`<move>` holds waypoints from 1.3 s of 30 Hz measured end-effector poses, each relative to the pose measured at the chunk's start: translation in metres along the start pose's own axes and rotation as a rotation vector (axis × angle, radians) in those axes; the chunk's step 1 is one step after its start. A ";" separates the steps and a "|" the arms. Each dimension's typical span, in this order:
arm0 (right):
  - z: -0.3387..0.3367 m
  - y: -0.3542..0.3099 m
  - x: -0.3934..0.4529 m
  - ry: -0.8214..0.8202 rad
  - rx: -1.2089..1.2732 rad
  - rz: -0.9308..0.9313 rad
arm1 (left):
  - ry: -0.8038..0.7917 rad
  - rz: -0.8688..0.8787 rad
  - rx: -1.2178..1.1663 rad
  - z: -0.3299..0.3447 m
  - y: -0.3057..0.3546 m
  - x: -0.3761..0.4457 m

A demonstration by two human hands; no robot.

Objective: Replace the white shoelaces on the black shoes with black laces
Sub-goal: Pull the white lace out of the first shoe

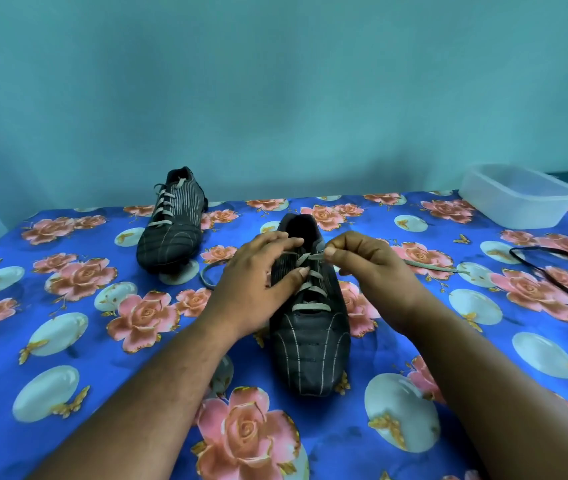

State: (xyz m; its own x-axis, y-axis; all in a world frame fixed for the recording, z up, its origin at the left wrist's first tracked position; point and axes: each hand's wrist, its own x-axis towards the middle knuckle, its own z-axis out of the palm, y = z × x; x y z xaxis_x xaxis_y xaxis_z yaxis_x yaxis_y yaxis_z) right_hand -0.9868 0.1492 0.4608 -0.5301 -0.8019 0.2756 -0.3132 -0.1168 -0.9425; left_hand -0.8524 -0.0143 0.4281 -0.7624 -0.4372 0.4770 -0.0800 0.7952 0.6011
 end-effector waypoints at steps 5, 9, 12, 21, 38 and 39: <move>0.005 0.004 0.000 0.061 -0.155 -0.035 | -0.006 -0.024 0.050 -0.002 0.009 -0.003; 0.004 0.006 0.001 0.115 -0.322 -0.091 | -0.070 -0.012 0.076 -0.001 0.009 -0.003; 0.001 0.003 0.000 0.053 -0.071 -0.001 | -0.135 0.043 0.092 0.000 0.010 -0.003; -0.002 0.001 0.002 0.128 -0.306 0.032 | -0.004 0.040 0.256 -0.001 0.015 -0.002; -0.003 -0.003 0.000 0.140 -0.388 0.006 | 0.021 -0.043 0.200 0.009 0.014 -0.002; -0.003 -0.006 0.000 0.147 -0.307 -0.016 | 0.025 -0.045 0.197 0.008 0.014 -0.002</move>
State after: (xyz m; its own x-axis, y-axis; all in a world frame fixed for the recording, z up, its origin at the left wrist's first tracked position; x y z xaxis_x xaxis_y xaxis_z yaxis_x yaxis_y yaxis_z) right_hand -0.9868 0.1519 0.4670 -0.6238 -0.7060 0.3355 -0.5332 0.0704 -0.8431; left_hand -0.8570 0.0011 0.4297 -0.7396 -0.4823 0.4695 -0.2395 0.8404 0.4861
